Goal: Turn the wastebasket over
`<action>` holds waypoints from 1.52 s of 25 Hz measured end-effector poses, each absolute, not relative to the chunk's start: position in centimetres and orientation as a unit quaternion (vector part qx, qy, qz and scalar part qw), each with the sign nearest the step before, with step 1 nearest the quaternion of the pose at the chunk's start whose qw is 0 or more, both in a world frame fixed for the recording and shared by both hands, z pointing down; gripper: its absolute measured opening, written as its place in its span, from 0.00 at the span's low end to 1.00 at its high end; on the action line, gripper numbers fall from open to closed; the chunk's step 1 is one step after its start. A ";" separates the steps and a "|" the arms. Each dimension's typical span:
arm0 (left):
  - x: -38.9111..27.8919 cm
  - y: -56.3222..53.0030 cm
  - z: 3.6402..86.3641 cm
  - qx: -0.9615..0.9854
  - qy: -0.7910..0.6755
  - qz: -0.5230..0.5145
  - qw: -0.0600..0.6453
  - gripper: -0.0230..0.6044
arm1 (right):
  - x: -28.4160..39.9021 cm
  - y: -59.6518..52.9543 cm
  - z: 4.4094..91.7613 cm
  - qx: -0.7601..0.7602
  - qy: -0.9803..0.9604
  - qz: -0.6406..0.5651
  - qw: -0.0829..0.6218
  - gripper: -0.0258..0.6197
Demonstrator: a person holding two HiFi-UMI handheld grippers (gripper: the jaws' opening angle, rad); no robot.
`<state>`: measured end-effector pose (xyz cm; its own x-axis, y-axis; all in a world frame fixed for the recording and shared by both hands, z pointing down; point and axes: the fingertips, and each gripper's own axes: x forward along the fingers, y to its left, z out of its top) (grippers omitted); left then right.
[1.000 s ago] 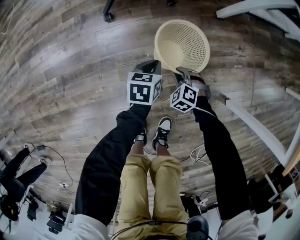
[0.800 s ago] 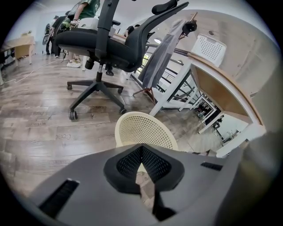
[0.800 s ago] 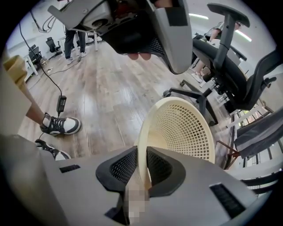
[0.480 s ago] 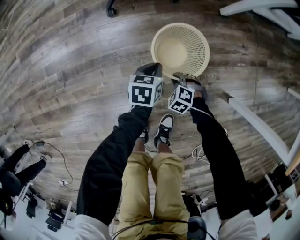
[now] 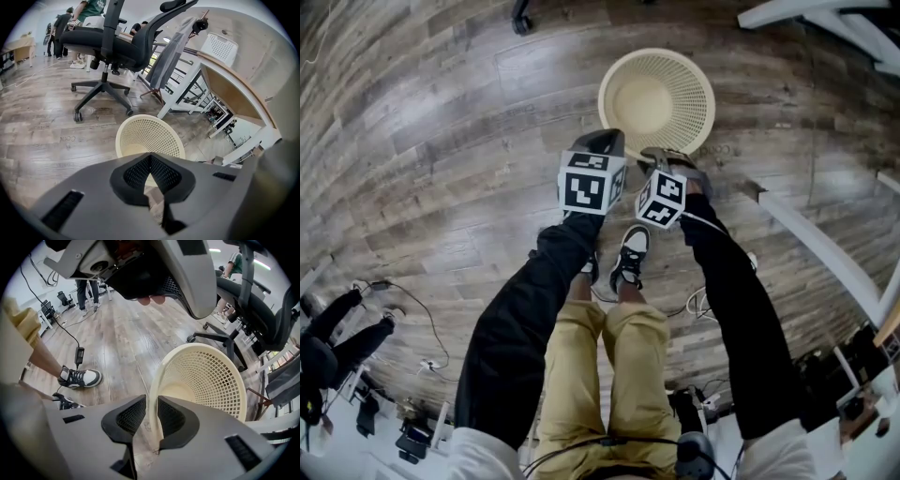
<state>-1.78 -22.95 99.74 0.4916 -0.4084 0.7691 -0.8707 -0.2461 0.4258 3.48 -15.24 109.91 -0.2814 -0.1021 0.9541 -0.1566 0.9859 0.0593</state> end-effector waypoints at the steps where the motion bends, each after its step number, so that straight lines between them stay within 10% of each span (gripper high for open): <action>1: -1.8 -23.0 99.6 0.744 -0.430 0.265 0.437 0.04 | 3.4 -15.3 109.6 0.082 -0.803 0.025 0.590 0.16; 16: 0.1 -23.7 88.3 0.769 -0.422 0.266 0.399 0.04 | 4.9 -20.6 93.6 0.273 -0.831 0.110 0.471 0.18; 38: 4.8 -23.9 45.2 0.881 -0.396 0.142 0.217 0.04 | 9.6 -22.0 45.4 0.510 -0.827 0.107 0.211 0.07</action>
<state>4.83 -23.85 45.24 0.6463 -0.6362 0.4214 -0.7592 -0.5920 0.2705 9.58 -22.01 45.35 -0.3903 -0.7990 0.4575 -0.8890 0.4562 0.0384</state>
